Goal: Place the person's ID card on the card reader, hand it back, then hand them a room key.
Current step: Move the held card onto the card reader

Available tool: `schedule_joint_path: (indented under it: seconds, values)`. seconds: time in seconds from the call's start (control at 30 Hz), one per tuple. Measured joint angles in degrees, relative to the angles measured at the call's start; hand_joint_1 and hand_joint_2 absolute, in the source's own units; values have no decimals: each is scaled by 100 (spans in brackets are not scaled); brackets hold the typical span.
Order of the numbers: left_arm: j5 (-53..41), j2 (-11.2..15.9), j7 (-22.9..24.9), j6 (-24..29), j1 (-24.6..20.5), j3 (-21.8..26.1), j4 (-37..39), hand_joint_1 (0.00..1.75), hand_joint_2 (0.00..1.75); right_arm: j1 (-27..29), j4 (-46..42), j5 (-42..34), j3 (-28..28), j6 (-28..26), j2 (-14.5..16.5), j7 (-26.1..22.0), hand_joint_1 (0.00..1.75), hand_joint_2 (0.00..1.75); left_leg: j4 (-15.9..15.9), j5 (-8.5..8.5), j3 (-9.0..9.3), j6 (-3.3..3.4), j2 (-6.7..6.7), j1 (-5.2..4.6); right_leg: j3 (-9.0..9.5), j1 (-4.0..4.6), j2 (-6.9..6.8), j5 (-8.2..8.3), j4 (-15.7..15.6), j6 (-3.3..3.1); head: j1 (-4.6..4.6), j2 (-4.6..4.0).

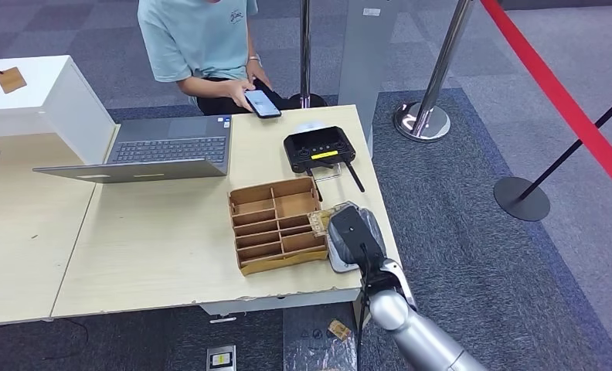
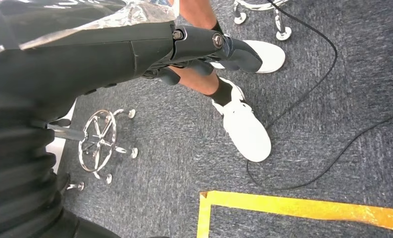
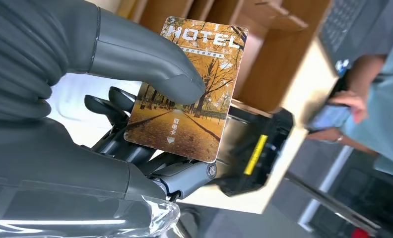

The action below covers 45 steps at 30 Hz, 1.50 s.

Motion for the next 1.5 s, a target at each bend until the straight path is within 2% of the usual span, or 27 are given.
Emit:
schedule_joint_path:
  seconds: [0.17, 0.3, 0.47, 0.57, 0.77, 1.03, 1.5]
  values:
    - [-10, 1, -36, -47, -1, -57, 0, 0, 175, -224, -252, 484, 30, 606, -188, 526, 175, 175, 1, 1, 1, 1, 0, 0, 1, 0, 0, 0, 0, 0, 1, 0]
    - [-22, 1, -60, -87, -1, -119, 0, 0, 175, -335, -262, 940, 45, 911, -389, 721, 175, 175, 1, 2, -1, 1, -1, 0, 1, 0, 0, 1, 0, 0, 1, 0]
    - [-49, 8, -35, -113, -4, -180, 0, 0, 175, -434, -184, 2158, 77, 1183, -669, 986, 175, 175, 2, 2, -1, 1, -1, -1, 1, -1, 0, 1, -1, 1, 1, 0]
    - [-58, 22, -14, -127, -4, -243, 0, 0, 175, -454, -128, 2691, 103, 1438, -813, 1067, 175, 175, 2, 2, -1, 1, -1, 0, 0, -1, 0, 1, -1, 1, 0, 0]
    - [-60, 36, -21, -132, -6, -309, 0, 0, 175, -452, -31, 3140, 155, 1631, -1006, 1102, 175, 175, 2, 2, 0, 1, -1, 0, 0, -1, 0, 1, 0, 0, 1, 0]
    - [-68, 49, -33, -178, -16, -421, 0, 0, 175, -416, 135, 3005, 210, 2044, -1082, 1064, 175, 175, 2, 2, -1, 1, -1, 0, 1, 0, 0, 1, 0, 1, 1, 0]
    - [-108, 80, -79, -196, -48, -582, 0, 0, 175, -402, 544, 2624, 338, 2312, -993, 850, 175, 175, 2, 2, 1, 1, -1, 0, 3, 0, 0, 1, 0, 0, 0, 0]
